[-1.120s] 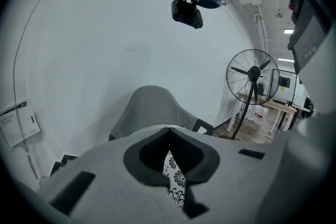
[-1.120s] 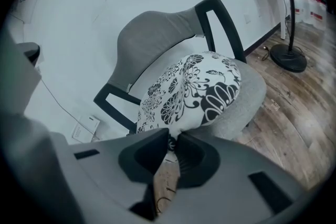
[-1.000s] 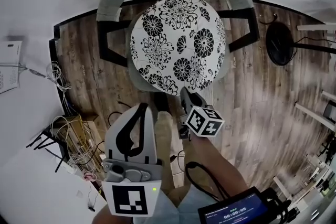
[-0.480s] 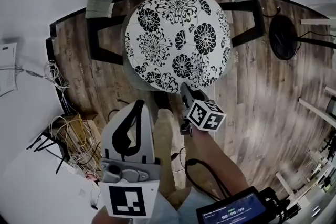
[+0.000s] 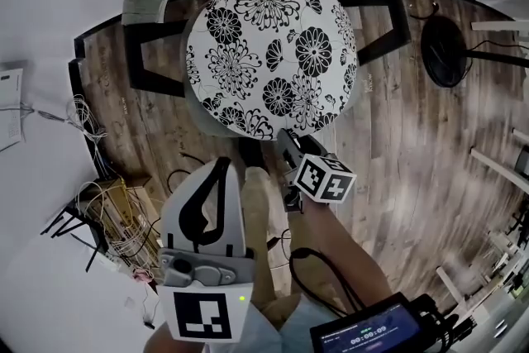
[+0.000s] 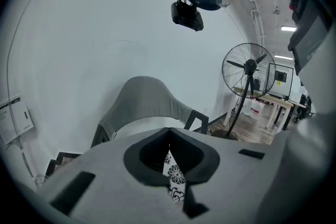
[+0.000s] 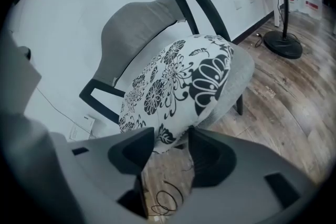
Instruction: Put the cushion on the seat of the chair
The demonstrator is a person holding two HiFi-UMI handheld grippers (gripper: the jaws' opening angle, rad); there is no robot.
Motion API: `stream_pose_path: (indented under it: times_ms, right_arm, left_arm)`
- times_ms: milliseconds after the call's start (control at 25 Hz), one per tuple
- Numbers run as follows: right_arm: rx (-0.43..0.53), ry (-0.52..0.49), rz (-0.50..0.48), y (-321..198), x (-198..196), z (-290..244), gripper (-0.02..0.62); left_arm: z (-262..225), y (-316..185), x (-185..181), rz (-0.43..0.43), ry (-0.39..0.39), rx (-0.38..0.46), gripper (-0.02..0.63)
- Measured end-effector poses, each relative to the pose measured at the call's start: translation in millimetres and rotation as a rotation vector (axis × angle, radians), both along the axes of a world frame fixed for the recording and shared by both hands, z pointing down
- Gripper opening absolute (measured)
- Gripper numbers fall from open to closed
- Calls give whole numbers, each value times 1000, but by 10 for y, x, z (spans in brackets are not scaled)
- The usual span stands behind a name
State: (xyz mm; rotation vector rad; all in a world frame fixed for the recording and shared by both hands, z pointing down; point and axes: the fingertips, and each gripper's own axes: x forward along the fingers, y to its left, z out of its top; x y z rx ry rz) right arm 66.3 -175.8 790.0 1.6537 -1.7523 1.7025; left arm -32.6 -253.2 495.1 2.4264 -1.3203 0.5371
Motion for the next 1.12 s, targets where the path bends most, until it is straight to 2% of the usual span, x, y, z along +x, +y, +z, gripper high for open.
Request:
stream_pose_path:
  times_ms: [160,680,880,1000,1120]
  right_arm:
    - [-6,-2,-1,109,67,6,224]
    - [17,29,36,395,454,-207,219]
    - [73,24,27,331,534,-707,213]
    - [129,32,0,255,589,-1181,209]
    - [212,42,-28,135,639,-1749,194]
  left_arm:
    - [-25,80,60,7,-1,4,9]
    - [-144,383,288,35,-6,36,9]
    - [-415,424,311,12,-23,65,9]
    - [-660,453,361,-7,-31,90,9]
    - [-939,440,400,-40,-21,150,9]
